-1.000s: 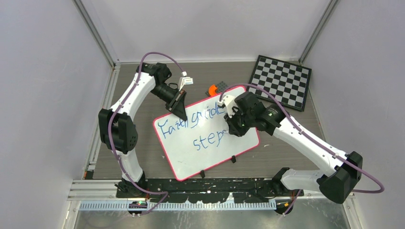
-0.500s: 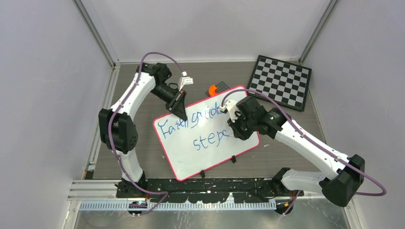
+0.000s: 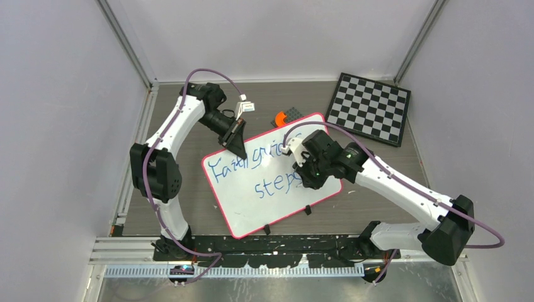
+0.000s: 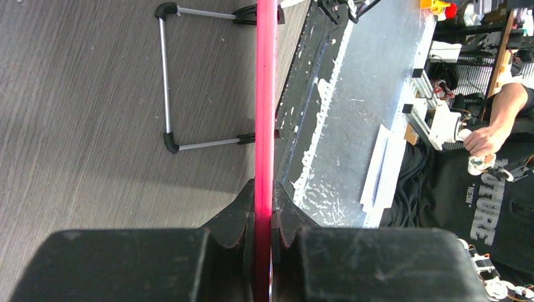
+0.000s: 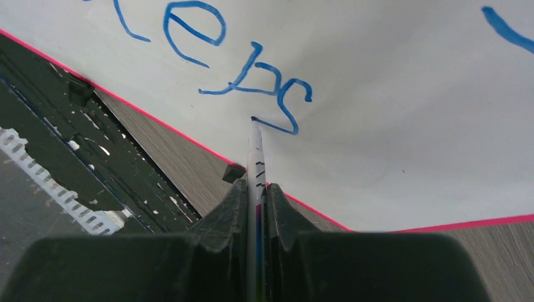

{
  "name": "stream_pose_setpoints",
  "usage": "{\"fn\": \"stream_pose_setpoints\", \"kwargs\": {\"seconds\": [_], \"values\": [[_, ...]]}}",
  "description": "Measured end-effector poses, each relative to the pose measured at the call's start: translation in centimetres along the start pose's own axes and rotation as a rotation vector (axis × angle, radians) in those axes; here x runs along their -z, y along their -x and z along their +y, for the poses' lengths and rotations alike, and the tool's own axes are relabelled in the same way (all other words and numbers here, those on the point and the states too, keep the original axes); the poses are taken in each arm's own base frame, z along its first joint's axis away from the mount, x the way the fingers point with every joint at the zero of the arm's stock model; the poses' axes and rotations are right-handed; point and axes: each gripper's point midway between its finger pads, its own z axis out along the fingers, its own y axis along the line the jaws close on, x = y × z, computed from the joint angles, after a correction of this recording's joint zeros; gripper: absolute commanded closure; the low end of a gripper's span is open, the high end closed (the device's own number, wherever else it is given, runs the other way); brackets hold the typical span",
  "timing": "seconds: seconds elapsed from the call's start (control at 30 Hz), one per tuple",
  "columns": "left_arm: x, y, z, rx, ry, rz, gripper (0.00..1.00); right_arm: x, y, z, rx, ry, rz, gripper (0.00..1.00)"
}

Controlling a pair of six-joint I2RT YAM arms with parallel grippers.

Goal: Write a sentence on the whiteboard

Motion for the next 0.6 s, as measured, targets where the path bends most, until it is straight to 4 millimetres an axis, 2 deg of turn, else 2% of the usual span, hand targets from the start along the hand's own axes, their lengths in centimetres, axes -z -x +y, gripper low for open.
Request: {"fn": "stream_pose_setpoints", "kwargs": {"seconds": [0.17, 0.33, 0.6], "values": [[0.0, 0.0, 0.0, 0.0, 0.0, 0.0, 1.0, -0.1, 1.0, 0.7, 0.023, 0.02, -0.007, 1.0], [0.0, 0.0, 0.0, 0.0, 0.0, 0.0, 1.0, 0.9, 2.4, 0.8, 0.031, 0.021, -0.055, 1.0], [0.0, 0.0, 0.0, 0.0, -0.001, 0.001, 1.0, 4.0, 1.6, 0.6, 0.073, -0.007, -0.104, 1.0]]}}
